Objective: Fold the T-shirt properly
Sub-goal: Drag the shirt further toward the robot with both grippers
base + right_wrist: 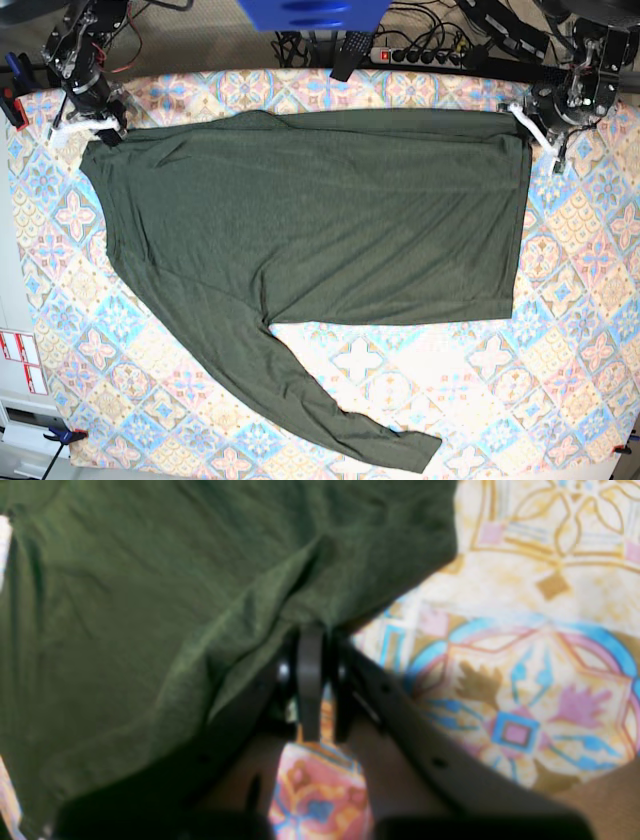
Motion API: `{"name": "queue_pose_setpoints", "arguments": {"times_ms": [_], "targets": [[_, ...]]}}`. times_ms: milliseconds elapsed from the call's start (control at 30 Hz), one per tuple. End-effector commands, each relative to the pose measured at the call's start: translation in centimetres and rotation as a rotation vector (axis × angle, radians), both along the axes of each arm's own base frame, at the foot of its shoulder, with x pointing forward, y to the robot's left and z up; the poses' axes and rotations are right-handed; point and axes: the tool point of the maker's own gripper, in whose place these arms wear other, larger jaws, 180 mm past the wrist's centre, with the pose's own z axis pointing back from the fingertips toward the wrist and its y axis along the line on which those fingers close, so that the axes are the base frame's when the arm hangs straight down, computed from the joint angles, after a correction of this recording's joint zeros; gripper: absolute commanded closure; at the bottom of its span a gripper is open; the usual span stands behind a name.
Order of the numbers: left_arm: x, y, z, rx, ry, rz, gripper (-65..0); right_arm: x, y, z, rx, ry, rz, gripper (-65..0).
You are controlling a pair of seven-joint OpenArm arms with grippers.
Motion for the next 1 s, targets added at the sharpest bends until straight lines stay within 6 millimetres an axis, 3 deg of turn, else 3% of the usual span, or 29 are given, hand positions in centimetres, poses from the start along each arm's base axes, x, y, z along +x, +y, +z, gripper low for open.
{"name": "queue_pose_setpoints", "arguments": {"times_ms": [0, 233, 500, 667, 800, 867, 967], "targets": [[1.0, 1.3, 1.5, 0.031, -0.048, 0.002, 0.0, -0.2, -0.8, 0.7, -0.022, -0.017, -0.003, -2.0], [-0.4, 3.9, 2.2, 0.081, -0.024, 0.02, 0.0, -1.3, -0.8, 0.4, -0.017, 0.002, -0.008, -2.0], [-0.4, 4.1, 2.3, 0.09, -0.022, 0.011, 0.0, -2.0, -1.3, 0.4, -0.024, 0.012, -0.023, -2.4], [-0.4, 4.0, 2.2, 0.088, -0.018, 0.015, -0.6, -2.9, -1.0, 0.0, -0.007, 0.048, -0.011, -11.7], [-0.6, 3.5, 1.9, 0.073, -0.019, 0.032, -7.3, -3.0, -1.0, 0.0, -0.007, 0.049, -0.012, -18.2], [-0.6, 3.5, 1.8, 0.071, -0.019, 0.033, -13.2, -3.0, -1.1, 0.0, -0.01, 0.046, -0.015, -18.4], [-0.8, 3.4, 1.8, 0.066, -0.016, 0.038, -21.5, -3.7, -3.0, 0.7, -0.037, 0.041, -0.068, -18.4]]}}
